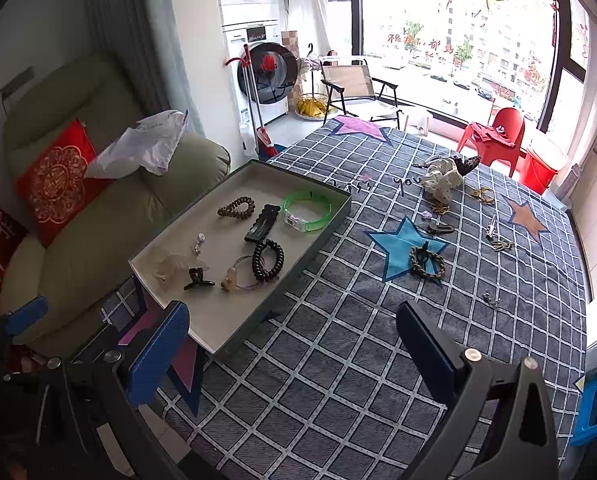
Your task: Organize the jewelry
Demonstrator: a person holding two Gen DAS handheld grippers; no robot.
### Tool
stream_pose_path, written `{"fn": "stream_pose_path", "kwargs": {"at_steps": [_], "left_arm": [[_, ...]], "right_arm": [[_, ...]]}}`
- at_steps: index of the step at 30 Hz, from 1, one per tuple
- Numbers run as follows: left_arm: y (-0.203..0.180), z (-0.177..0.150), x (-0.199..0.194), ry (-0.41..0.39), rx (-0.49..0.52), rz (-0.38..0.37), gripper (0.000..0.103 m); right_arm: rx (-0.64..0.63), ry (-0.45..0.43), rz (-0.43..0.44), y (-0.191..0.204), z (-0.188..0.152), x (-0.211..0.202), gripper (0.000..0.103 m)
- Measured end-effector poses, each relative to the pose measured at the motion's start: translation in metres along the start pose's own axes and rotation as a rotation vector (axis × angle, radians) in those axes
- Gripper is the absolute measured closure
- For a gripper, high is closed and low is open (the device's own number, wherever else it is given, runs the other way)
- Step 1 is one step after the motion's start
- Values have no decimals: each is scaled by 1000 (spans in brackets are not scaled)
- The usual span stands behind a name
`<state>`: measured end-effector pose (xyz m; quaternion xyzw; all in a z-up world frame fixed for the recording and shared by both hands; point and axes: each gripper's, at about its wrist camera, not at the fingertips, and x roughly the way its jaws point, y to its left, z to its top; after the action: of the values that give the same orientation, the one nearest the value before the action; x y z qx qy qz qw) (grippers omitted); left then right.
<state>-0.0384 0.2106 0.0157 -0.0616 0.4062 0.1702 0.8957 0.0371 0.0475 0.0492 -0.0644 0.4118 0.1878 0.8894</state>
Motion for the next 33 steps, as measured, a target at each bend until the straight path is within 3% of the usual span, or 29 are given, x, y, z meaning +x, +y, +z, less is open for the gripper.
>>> {"fn": "stream_pose_path", "kwargs": {"at_steps": [33], "left_arm": [[6, 1, -4, -2, -3, 8, 0]], "right_arm": [[-2, -1, 6, 6, 3, -3, 0]]}}
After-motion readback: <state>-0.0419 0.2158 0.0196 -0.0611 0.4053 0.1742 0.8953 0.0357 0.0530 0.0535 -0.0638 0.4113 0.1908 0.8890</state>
